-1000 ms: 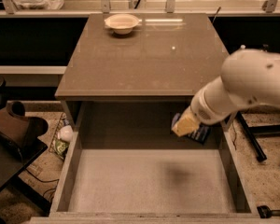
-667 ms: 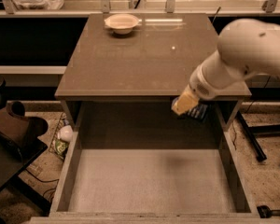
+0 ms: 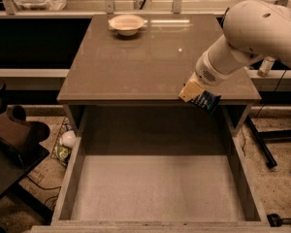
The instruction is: Pick rxbar blueberry from top drawer and place on counter
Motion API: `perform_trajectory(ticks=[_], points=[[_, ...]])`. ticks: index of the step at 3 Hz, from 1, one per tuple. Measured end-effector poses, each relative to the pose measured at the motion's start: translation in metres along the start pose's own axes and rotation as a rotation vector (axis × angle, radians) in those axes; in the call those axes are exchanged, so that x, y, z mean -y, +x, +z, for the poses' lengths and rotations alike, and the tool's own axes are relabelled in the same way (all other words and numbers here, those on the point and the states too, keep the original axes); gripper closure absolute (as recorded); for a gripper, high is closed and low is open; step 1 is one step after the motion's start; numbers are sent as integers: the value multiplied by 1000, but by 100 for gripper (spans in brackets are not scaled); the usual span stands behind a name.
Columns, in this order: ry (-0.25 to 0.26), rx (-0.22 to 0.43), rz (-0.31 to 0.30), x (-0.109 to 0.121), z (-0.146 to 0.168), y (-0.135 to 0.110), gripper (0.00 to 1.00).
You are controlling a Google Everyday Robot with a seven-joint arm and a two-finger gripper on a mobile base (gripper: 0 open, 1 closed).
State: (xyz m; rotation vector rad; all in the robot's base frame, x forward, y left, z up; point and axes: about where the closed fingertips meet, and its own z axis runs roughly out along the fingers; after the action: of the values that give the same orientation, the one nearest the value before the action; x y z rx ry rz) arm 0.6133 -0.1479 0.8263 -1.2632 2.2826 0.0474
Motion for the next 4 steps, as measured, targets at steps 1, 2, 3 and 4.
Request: perform_trajectory(ticks=[1, 2, 3, 4], points=[[0, 0, 0, 0, 0, 0, 100], [0, 0, 0, 0, 0, 0, 100], [0, 0, 0, 0, 0, 0, 100], [0, 0, 0, 0, 0, 0, 100]])
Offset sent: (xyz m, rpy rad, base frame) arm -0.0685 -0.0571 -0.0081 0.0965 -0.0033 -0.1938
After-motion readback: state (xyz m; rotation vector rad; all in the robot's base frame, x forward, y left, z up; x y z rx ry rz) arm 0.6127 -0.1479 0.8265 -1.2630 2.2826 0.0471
